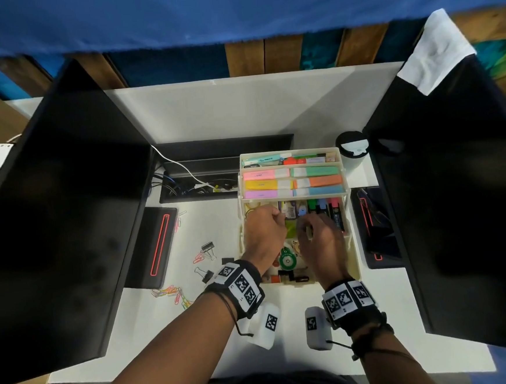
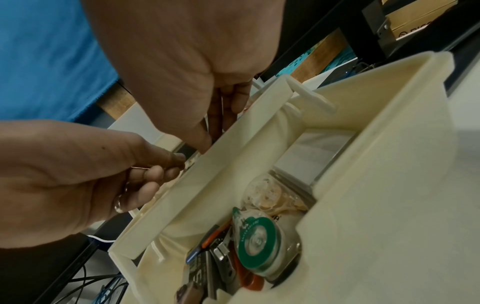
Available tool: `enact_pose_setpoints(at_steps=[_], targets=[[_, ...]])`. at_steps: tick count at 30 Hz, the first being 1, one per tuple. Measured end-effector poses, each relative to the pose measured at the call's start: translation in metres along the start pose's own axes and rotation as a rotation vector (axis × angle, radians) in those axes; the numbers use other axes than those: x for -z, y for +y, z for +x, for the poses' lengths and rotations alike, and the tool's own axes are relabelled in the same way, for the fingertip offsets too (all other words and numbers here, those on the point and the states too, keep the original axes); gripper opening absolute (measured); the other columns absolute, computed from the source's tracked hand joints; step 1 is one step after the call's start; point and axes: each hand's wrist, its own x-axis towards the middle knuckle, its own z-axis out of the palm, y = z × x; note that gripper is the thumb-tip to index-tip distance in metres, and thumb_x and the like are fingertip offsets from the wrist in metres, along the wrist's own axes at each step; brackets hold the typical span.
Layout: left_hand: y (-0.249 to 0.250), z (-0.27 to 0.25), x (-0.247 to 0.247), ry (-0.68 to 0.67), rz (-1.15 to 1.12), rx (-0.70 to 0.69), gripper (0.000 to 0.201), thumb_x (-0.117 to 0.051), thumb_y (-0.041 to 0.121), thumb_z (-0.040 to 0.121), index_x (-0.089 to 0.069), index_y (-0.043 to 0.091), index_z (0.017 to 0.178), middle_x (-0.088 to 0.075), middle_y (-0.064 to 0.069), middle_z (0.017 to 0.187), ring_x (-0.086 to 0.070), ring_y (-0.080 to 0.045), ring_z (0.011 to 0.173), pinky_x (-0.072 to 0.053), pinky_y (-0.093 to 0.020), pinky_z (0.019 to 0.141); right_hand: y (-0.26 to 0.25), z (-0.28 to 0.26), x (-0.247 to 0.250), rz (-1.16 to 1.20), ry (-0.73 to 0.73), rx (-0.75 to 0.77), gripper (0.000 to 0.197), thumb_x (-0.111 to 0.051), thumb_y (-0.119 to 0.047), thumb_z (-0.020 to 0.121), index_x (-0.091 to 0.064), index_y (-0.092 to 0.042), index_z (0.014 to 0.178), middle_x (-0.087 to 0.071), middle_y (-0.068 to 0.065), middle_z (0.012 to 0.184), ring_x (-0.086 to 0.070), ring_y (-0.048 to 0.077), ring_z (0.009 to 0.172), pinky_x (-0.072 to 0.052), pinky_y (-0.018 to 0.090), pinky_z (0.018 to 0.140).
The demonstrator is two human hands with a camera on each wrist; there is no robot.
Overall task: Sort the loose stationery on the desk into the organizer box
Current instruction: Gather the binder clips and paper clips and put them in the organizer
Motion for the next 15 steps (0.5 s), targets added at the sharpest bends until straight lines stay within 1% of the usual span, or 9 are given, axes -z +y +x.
enact_pose_setpoints(at_steps=[2, 4, 5, 8, 10, 12, 13, 15], targets=[[0.001, 0.002, -0.001, 0.0, 0.007, -0.004, 0.02, -0.068, 0.022, 0.098, -0.075, 0.02, 0.08, -0.069, 0.009, 0.075, -0.063, -0.005, 0.064, -0.045, -0.014, 0.053, 0.001, 0.0, 0.0, 0.004, 0.003, 0.004, 0.01, -0.064, -0.011, 0.095, -0.067, -0.019, 0.092, -0.067, -0.004, 0.09, -0.06, 0.013, 0.081, -0.054, 0.034, 0.071], [0.001, 0.005, -0.001, 0.001, 0.02, -0.001, 0.02, -0.068, 0.023, 0.098, -0.075, 0.02, 0.079, -0.07, 0.008, 0.077, -0.065, -0.007, 0.066, -0.054, -0.022, 0.057, 0.0, -0.001, 0.001, 0.01, 0.008, 0.007, 0.009, -0.064, -0.012, 0.095, -0.068, -0.019, 0.093, -0.067, -0.004, 0.091, -0.06, 0.013, 0.082, -0.054, 0.033, 0.072], [0.001, 0.005, -0.001, -0.005, 0.022, -0.004, 0.02, -0.068, 0.023, 0.098, -0.075, 0.02, 0.079, -0.07, 0.008, 0.077, -0.065, -0.007, 0.067, -0.055, -0.023, 0.058, 0.0, -0.001, 0.002, 0.008, 0.01, 0.008, 0.009, -0.065, -0.012, 0.094, -0.069, -0.019, 0.093, -0.068, -0.004, 0.091, -0.061, 0.013, 0.082, -0.054, 0.033, 0.073], [-0.003, 0.001, 0.004, -0.043, -0.03, -0.021, 0.022, -0.068, 0.018, 0.098, -0.074, 0.019, 0.077, -0.068, 0.01, 0.074, -0.064, -0.005, 0.066, -0.048, -0.016, 0.057, -0.002, -0.004, 0.004, 0.005, 0.014, 0.005, 0.009, -0.066, -0.012, 0.094, -0.071, -0.019, 0.095, -0.07, -0.003, 0.095, -0.063, 0.014, 0.087, -0.055, 0.033, 0.076], [-0.012, -0.007, 0.016, -0.065, -0.068, -0.039, 0.016, -0.068, 0.017, 0.097, -0.074, 0.02, 0.082, -0.069, 0.011, 0.077, -0.065, -0.004, 0.071, -0.05, -0.015, 0.062, -0.003, -0.007, 0.005, 0.015, 0.016, 0.001, 0.011, -0.068, -0.01, 0.093, -0.072, -0.017, 0.099, -0.071, -0.001, 0.099, -0.064, 0.014, 0.091, -0.057, 0.034, 0.08], [-0.025, -0.018, 0.033, -0.081, -0.097, -0.047, 0.009, -0.07, 0.02, 0.097, -0.077, 0.02, 0.091, -0.069, 0.012, 0.078, -0.064, -0.002, 0.071, -0.051, -0.016, 0.065, -0.005, -0.011, 0.005, -0.003, 0.023, 0.007, 0.015, -0.069, -0.007, 0.089, -0.072, -0.015, 0.102, -0.071, 0.003, 0.103, -0.065, 0.019, 0.098, -0.056, 0.038, 0.086], [-0.035, -0.025, 0.044, -0.082, -0.117, -0.047, 0.009, -0.07, 0.023, 0.097, -0.077, 0.02, 0.092, -0.068, 0.013, 0.076, -0.062, -0.001, 0.067, -0.049, -0.015, 0.063, -0.007, -0.014, 0.005, -0.017, 0.027, 0.014, 0.017, -0.069, -0.007, 0.088, -0.072, -0.014, 0.104, -0.071, 0.005, 0.105, -0.064, 0.022, 0.101, -0.055, 0.041, 0.088], [-0.06, -0.039, 0.068, -0.075, -0.152, -0.043, 0.01, -0.07, 0.024, 0.097, -0.078, 0.021, 0.091, -0.065, 0.013, 0.072, -0.056, 0.001, 0.056, -0.044, -0.012, 0.058, -0.013, -0.021, 0.004, -0.042, 0.03, 0.03, 0.02, -0.068, -0.007, 0.089, -0.071, -0.012, 0.108, -0.069, 0.007, 0.111, -0.063, 0.025, 0.106, -0.054, 0.043, 0.092]])
